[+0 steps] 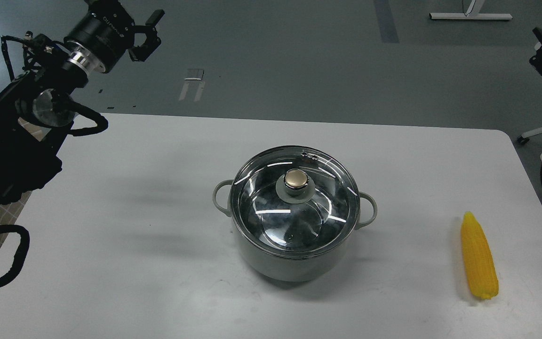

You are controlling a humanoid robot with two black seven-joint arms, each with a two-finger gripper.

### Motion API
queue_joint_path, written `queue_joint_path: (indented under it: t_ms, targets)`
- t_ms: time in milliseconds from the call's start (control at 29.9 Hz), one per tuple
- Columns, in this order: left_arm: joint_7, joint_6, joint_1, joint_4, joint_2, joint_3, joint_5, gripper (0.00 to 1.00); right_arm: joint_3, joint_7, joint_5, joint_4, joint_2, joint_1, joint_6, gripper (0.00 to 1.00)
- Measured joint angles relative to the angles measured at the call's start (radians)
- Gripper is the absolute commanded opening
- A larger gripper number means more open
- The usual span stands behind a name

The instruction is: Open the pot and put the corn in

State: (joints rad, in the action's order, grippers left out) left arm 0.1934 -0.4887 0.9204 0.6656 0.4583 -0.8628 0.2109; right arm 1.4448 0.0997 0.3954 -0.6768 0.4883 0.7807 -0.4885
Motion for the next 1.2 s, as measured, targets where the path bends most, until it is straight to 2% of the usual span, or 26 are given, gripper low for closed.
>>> queue_joint_path:
  t_ms: [201, 802, 869, 903, 1003, 1070, 1204]
  targets:
    - [0.010, 0.000, -0.003, 0.001, 0.002, 0.000, -0.002, 0.98, 0.000, 0.000, -0.001, 0.000, -0.002, 0.003, 0.000, 1.00]
    - [0.004, 0.000, -0.019, 0.014, 0.012, 0.012, -0.001, 0.97, 0.018, 0.001, -0.013, -0.003, -0.009, 0.003, 0.000, 1.00]
    - [0.005, 0.000, -0.019, 0.019, 0.015, 0.013, 0.002, 0.96, 0.019, 0.000, -0.013, -0.007, -0.011, 0.001, 0.000, 1.00]
    - [0.006, 0.000, -0.019, 0.028, 0.016, 0.016, 0.007, 0.92, 0.019, 0.000, -0.013, -0.009, -0.012, 0.000, 0.000, 1.00]
    - [0.010, 0.000, -0.019, 0.098, 0.040, 0.027, 0.056, 0.90, 0.019, 0.000, -0.014, -0.012, -0.012, -0.004, 0.000, 1.00]
    - [0.011, 0.000, -0.031, 0.187, 0.086, 0.030, 0.134, 0.85, 0.019, -0.001, -0.014, -0.012, -0.012, -0.010, 0.000, 1.00]
    - [0.012, 0.007, -0.061, 0.380, 0.162, 0.030, 0.329, 0.84, 0.033, -0.001, -0.014, -0.014, -0.007, -0.019, 0.000, 1.00]
